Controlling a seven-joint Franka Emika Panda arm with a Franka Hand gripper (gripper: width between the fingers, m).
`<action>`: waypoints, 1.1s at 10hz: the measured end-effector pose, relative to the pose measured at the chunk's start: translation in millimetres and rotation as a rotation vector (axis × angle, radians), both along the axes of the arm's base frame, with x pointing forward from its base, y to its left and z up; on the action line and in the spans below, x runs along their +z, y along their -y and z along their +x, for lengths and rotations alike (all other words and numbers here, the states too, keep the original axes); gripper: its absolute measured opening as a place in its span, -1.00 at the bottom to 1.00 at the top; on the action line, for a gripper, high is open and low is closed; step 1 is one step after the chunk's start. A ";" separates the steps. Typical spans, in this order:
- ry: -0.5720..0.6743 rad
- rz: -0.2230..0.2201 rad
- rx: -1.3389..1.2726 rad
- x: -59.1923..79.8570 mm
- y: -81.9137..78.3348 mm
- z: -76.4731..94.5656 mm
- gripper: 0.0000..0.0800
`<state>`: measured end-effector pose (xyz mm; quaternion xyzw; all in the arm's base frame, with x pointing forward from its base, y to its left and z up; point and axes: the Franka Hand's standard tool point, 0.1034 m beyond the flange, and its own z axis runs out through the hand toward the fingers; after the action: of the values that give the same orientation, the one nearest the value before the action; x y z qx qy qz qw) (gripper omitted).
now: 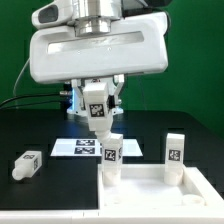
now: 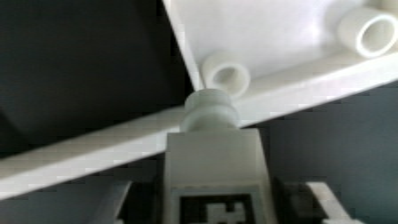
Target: Assemble square table
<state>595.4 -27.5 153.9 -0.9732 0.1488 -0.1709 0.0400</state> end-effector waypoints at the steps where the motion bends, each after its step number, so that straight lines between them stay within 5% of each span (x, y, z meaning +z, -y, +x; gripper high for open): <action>1: -0.018 0.007 0.003 -1.4 -1.4 -1.9 -0.29; 2: -0.016 0.001 0.007 -2.4 -5.8 -0.2 -0.29; 6: 0.005 -0.030 0.124 -25.4 -82.6 13.7 -0.29; 11: 0.024 -0.037 0.119 -24.5 -77.7 16.1 -0.29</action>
Offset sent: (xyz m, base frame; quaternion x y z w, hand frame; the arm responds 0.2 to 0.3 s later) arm 0.0251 0.0551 -0.0057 -0.0336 0.0135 -0.1000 0.9943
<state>611.5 50.2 129.4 -0.9787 0.0869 -0.1828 0.0342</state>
